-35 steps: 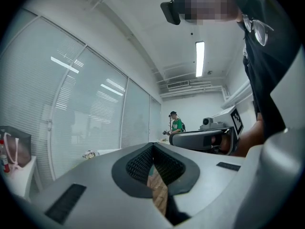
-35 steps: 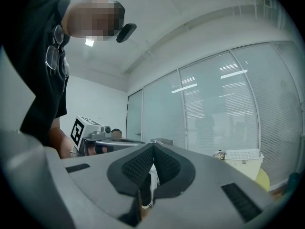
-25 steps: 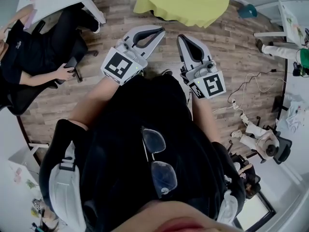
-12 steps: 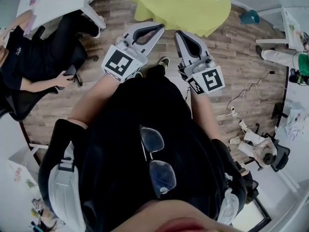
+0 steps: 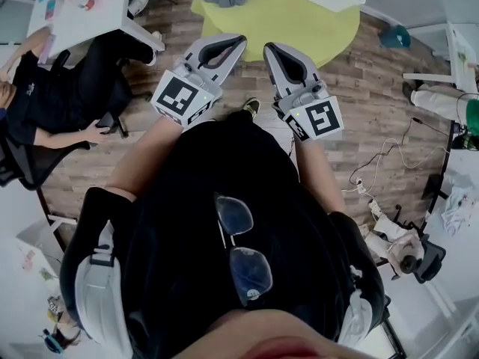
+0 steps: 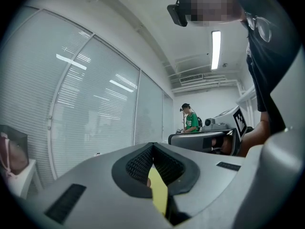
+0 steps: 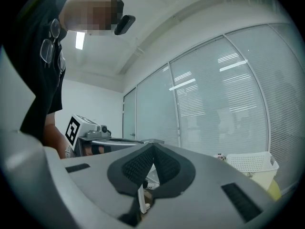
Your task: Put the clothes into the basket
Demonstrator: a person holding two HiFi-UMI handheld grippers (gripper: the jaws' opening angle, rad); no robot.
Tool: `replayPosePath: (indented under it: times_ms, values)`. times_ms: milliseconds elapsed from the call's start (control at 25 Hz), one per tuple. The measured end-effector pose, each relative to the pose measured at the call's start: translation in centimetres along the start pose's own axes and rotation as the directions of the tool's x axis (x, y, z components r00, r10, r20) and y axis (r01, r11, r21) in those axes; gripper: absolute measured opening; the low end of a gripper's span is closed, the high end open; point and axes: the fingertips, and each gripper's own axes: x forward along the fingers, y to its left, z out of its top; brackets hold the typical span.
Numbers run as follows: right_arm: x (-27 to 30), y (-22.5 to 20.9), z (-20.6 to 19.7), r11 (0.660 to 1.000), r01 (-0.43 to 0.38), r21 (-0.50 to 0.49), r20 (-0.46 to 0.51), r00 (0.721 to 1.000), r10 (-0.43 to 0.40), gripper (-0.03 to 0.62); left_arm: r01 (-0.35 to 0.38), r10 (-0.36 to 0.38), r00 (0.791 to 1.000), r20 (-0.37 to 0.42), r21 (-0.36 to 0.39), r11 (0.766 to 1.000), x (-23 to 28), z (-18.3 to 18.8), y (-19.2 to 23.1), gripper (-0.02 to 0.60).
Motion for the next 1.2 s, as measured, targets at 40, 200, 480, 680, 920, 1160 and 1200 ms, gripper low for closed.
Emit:
replayPosePath:
  times_ms: [40, 200, 480, 680, 920, 1160, 1200]
  values:
    - [-0.1, -0.9, 0.0, 1.000, -0.007, -0.002, -0.002, 1.000, 0.007, 0.025, -0.005, 0.005, 1.000, -0.006, 0.001, 1.000, 0.9, -0.1, 0.0, 0.008]
    - [-0.1, -4.3, 0.1, 0.999, -0.033, 0.003, 0.003, 0.999, 0.033, 0.025, -0.031, 0.031, 0.999, -0.026, 0.001, 1.000, 4.1, -0.3, 0.4, 0.008]
    - [0.0, -8.6, -0.7, 0.996, -0.086, 0.016, 0.001, 0.996, 0.086, 0.025, -0.082, 0.083, 0.996, -0.044, 0.010, 0.997, 8.5, -0.4, 1.5, 0.008]
    - [0.9, -11.0, -1.3, 0.996, -0.094, 0.010, -0.010, 0.995, 0.094, 0.025, -0.099, 0.099, 0.993, -0.061, 0.008, 0.995, 10.8, -1.0, 2.7, 0.008]
    - [3.6, -13.8, -2.7, 0.995, -0.091, 0.030, -0.028, 0.995, 0.092, 0.025, -0.099, 0.099, 0.992, -0.073, 0.006, 0.995, 13.5, -2.2, 6.2, 0.008]
    - [8.2, -16.9, -3.9, 0.997, -0.080, 0.021, -0.052, 0.995, 0.081, 0.025, -0.077, 0.077, 0.994, -0.076, -0.004, 0.997, 16.3, -3.2, 11.1, 0.008]
    - [9.2, -17.5, -4.2, 0.997, -0.077, 0.013, -0.066, 0.995, 0.077, 0.025, -0.075, 0.075, 0.994, -0.078, -0.006, 0.997, 16.8, -3.4, 12.0, 0.008]
